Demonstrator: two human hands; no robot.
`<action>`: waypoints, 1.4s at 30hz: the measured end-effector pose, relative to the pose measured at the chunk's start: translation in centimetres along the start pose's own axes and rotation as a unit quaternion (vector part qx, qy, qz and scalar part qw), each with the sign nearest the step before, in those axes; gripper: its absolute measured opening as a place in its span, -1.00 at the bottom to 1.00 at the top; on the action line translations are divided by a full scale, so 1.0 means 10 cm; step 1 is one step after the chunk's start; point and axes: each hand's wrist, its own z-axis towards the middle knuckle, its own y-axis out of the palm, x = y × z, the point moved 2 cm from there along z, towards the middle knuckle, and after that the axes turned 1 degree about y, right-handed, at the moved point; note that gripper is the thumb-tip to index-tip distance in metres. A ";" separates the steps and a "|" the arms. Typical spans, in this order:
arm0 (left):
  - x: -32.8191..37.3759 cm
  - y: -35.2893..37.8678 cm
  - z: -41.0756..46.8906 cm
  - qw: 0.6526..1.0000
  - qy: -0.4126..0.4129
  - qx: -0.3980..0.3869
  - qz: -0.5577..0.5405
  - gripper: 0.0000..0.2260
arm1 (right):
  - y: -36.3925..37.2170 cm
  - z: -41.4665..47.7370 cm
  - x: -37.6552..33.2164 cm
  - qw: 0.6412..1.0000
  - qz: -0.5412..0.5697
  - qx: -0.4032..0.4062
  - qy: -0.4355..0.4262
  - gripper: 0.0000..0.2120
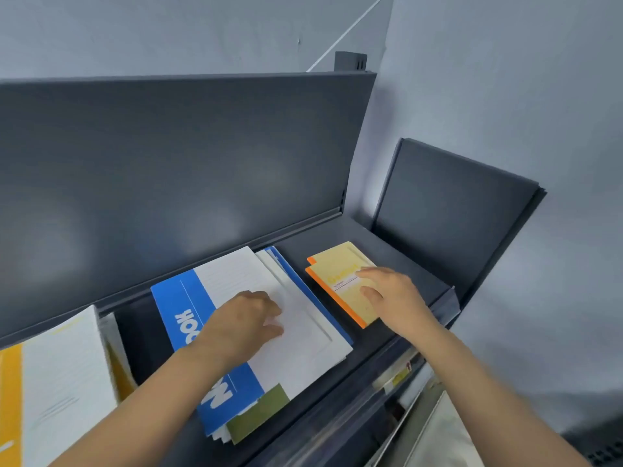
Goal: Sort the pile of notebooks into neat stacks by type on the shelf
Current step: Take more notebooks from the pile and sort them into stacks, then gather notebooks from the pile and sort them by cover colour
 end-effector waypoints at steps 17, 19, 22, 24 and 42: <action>0.04 0.08 -0.07 0.999 0.007 0.034 0.021 -0.66 | -0.10 0.14 -0.07 0.990 -0.129 -0.051 0.040 -0.32; 0.05 0.10 -0.09 0.999 0.014 0.040 0.027 -0.64 | 0.00 0.16 -0.06 0.987 -0.149 -0.046 0.021 -0.35; 0.01 0.13 -0.15 0.999 0.026 0.034 0.031 -0.61 | 0.15 0.16 -0.01 0.981 -0.150 -0.118 0.032 -0.34; -0.01 0.11 -0.20 0.998 0.038 0.020 0.050 -0.60 | 0.15 0.14 -0.05 0.980 -0.150 -0.129 0.036 -0.34; -1.98 -0.56 -4.13 0.962 -0.169 0.152 0.150 -0.77 | 1.41 -1.46 -3.74 0.925 0.007 -0.208 -0.316 -0.68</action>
